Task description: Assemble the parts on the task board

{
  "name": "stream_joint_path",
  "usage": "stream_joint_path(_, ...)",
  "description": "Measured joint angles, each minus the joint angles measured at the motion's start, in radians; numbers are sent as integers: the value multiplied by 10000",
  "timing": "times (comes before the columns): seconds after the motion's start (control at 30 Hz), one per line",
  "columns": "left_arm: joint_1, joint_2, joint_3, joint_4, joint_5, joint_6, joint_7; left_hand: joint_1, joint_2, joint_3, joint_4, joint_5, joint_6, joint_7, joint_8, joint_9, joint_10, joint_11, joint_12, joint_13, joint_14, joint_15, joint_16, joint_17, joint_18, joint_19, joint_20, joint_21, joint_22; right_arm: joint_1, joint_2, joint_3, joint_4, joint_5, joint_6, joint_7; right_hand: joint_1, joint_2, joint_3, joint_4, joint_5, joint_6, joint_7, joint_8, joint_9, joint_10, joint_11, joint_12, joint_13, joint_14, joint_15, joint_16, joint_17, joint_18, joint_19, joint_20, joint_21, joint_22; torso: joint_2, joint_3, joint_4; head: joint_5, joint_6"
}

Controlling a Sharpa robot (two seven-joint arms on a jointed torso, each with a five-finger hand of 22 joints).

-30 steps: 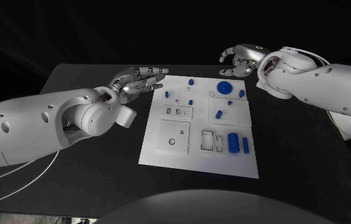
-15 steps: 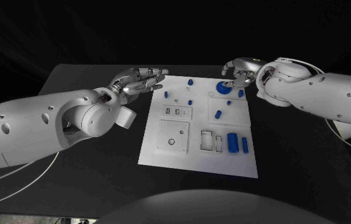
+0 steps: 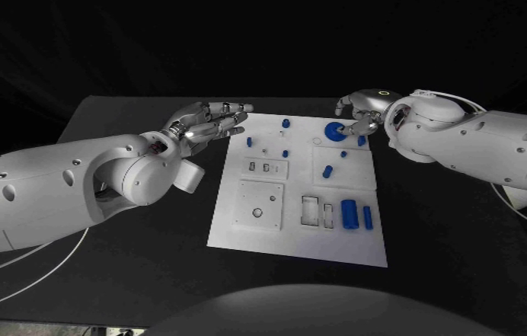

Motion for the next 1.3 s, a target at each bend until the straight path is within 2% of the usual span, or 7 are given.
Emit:
stream_joint_path(0.43, -10, 19, 0, -16, -4, 41, -6, 0, 0, 0, 0, 0, 0, 0, 0, 0, 0, 0, 0, 0, 0, 0, 0, -1, -1, 0, 0, 0, 0, -89, 254, 0, -211, -338, 99, -60, -39, -39, 15, 15, -252, -33, 34, 0, -136, 0, -1, 0, -1, -21, 21, 0, -1, 1, -36, 35, 0, 7, 5, 3, 9, -18, 0)
stream_joint_path(0.67, -10, 10, 0, -15, -5, 57, -8, 0, 0, 0, 0, 0, 0, 0, 0, 0, 0, 0, 0, 0, 0, 0, 0, -1, 0, 0, 0, 0, 0, -142, 339, 3, -336, -386, 124, -60, -39, -38, 28, 28, -252, -20, 31, 0, -197, 27, 26, 0, -1, -36, 36, 0, -2, 1, -36, 35, -39, 6, 7, 5, 11, 7, 0)
stream_joint_path(0.87, -11, 9, 0, -11, -6, 63, -10, 0, 0, 0, 0, 0, 0, 0, 0, 0, 0, 0, 0, -1, 0, 0, 0, -1, 0, 0, 0, 0, 0, -165, 371, 5, -382, -405, 167, -60, -39, -38, 47, 48, -252, 308, 26, 139, -298, 34, 33, 0, -2, -36, 36, 0, -2, 2, -36, 35, -40, 6, 7, 0, 4, 11, 0)
stream_joint_path(1.3, -12, 11, 0, -11, -7, 67, -10, 39, -39, 42, 42, 0, 0, 0, 0, 0, 0, -1, 0, 0, 0, 0, 0, 7, 1, -1, 1, 0, 0, -207, 394, 6, -431, -422, 353, -74, -39, -38, 84, 27, -252, 380, 21, 195, -321, 34, 33, 0, -2, -36, 36, 0, -3, 1, -71, 70, -140, 4, 5, 0, 4, 15, 0)
